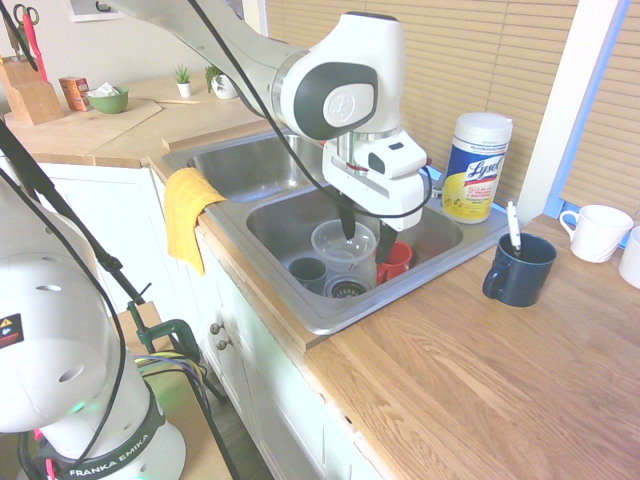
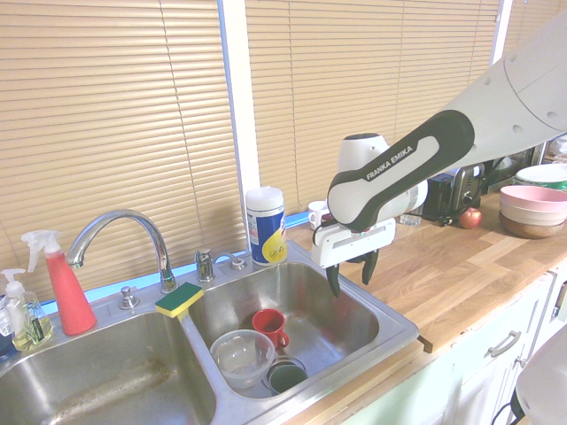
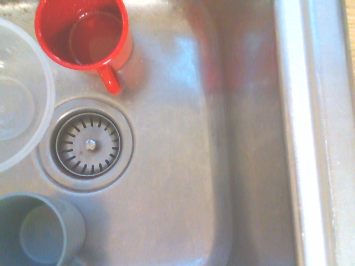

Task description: Put the spoon into the sink

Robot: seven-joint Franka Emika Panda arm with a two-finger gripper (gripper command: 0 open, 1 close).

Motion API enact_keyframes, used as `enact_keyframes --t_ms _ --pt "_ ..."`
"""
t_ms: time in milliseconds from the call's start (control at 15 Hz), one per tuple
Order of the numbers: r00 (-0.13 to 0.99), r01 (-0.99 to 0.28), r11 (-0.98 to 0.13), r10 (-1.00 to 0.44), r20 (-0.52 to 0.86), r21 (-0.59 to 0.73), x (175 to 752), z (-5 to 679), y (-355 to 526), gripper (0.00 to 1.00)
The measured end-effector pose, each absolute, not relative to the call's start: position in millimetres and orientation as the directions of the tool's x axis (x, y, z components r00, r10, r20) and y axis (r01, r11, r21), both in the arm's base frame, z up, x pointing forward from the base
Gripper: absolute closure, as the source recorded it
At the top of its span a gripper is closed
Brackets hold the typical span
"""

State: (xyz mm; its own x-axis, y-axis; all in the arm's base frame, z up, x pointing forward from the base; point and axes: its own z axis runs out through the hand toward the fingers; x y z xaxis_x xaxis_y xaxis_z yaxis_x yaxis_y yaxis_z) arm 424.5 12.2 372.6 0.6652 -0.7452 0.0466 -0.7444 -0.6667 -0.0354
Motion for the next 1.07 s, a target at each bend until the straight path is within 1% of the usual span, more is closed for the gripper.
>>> enact_keyframes --t_ms 133,600,867,1067 --pt "0.665 -0.744 -0.667 -0.745 0.056 -0.04 425.6 373.1 12.6 0.0" --pt "0.61 -0.73 -0.663 -0.742 0.278 -0.167 445.1 394.7 -3.6 0.0" --pt "0.524 -0.685 -0.667 -0.731 0.436 -0.295 454.3 416.2 -37.2 0.0" --pt "0.491 -0.678 -0.659 -0.736 0.466 -0.326 458.5 422.1 -50.9 0.0"
